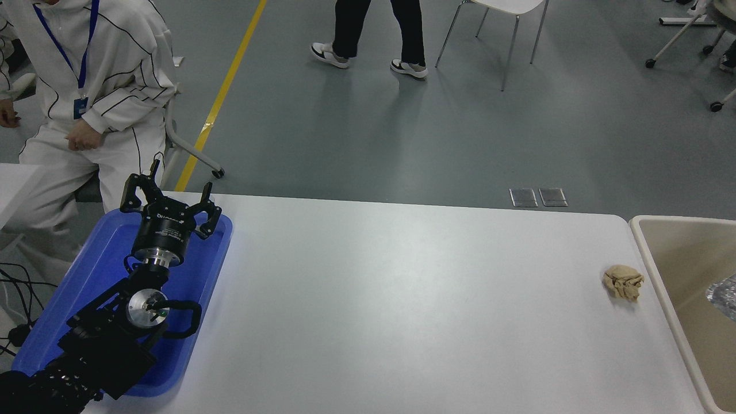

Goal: Pick up foil plate and place in dustbin

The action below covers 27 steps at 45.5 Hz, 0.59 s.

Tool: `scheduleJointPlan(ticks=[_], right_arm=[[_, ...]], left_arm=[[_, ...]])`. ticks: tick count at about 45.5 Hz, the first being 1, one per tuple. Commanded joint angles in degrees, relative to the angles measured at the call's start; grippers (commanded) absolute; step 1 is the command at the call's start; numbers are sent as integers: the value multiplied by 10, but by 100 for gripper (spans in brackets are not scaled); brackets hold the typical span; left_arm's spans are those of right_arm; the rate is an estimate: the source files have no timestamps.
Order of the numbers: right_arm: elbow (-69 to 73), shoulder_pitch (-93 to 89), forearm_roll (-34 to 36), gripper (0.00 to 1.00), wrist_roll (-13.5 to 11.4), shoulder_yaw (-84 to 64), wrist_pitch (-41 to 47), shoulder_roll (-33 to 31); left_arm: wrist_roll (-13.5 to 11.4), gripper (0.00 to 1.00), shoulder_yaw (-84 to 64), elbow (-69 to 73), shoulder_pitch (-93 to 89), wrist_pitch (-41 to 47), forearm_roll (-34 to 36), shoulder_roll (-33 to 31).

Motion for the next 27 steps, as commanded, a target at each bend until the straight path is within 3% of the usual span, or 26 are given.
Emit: scheduleJointPlan(ticks=[1,8,27], right_arm=[[0,0,1,88,0,2,-45,0],[2,2,1,98,0,2,-46,0],[-1,2,1,99,0,0,-48,-1]], left_arm=[[1,100,-1,0,0,0,0,-1],[0,100,0,0,0,0,0,-1],[0,100,0,0,0,0,0,0]])
